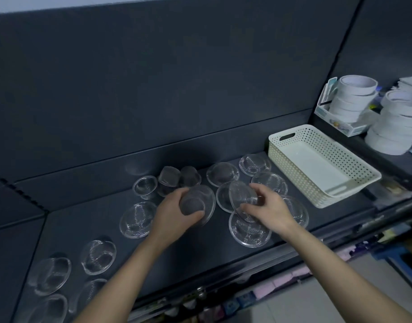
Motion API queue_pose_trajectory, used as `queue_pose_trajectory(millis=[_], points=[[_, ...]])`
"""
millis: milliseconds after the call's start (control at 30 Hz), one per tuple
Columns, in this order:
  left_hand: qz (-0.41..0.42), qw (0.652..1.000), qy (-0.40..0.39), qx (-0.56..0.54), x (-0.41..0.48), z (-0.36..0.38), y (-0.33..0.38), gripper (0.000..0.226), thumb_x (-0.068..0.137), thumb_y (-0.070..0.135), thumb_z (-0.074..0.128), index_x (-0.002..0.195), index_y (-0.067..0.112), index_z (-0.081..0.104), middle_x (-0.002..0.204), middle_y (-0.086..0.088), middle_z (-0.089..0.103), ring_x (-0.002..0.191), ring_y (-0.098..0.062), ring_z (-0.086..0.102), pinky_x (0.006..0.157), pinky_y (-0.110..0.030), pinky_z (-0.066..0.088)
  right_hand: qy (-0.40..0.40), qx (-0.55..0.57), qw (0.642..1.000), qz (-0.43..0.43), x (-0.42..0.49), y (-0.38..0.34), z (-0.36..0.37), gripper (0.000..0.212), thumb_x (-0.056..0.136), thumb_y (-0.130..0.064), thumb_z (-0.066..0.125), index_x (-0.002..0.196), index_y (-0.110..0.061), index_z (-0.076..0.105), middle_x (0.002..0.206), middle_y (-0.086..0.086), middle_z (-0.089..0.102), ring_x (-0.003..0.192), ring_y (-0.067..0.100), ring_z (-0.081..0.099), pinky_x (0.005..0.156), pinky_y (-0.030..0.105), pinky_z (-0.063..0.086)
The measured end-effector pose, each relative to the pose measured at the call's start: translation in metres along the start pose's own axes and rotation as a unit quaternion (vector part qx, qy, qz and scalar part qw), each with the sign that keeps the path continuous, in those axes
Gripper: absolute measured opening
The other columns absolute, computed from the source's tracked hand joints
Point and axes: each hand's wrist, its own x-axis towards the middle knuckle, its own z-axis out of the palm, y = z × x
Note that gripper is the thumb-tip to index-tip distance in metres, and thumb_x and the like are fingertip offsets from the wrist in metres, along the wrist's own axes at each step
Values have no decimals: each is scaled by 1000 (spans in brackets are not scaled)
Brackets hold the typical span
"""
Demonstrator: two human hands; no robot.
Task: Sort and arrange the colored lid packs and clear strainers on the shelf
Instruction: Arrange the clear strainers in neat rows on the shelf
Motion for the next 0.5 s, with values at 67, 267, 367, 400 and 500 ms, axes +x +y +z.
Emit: queue_pose_trajectory(millis=[67, 267, 367, 400, 500], points=[[2, 1000, -8, 10, -1, 10, 2, 65, 65, 36, 81, 123, 23, 54, 116, 10, 59, 107, -8, 55, 95, -27, 43, -6, 3, 1000, 4, -1, 4, -7, 55, 72, -20, 79, 122, -22, 57, 104, -7, 66, 96, 11, 62, 84, 22, 44], [41, 993, -66, 89, -7, 34, 1, 64, 66, 35, 78, 123, 23, 54, 122, 7, 53, 113, -12, 49, 95, -19, 36, -21, 3, 1000, 3, 0, 13, -13, 62, 72, -25, 81, 127, -21, 54, 109, -7, 63, 100, 11, 59, 87, 24, 43], [65, 982, -95, 148, -11, 39, 2, 70, 69, 36, 75, 133, 24, 48, 130, 6, 48, 122, -13, 40, 94, -11, 25, -30, 7, 1000, 0, 2, 15, -11, 62, 71, -25, 81, 127, -20, 55, 111, -7, 64, 102, 10, 59, 86, 21, 42], [74, 980, -107, 152, -13, 40, 3, 71, 70, 36, 75, 134, 25, 47, 129, 5, 48, 122, -13, 40, 94, -10, 24, -34, 9, 999, -2, 3, 15, -11, 61, 71, -25, 81, 126, -20, 56, 111, -7, 65, 101, 9, 60, 86, 21, 44], [98, 969, -147, 171, -21, 47, 4, 71, 71, 37, 72, 135, 26, 45, 129, 4, 47, 122, -13, 40, 96, -11, 26, -44, -1, 999, -7, 7, 15, -10, 60, 71, -24, 81, 126, -20, 56, 111, -5, 65, 102, 11, 60, 88, 23, 46]])
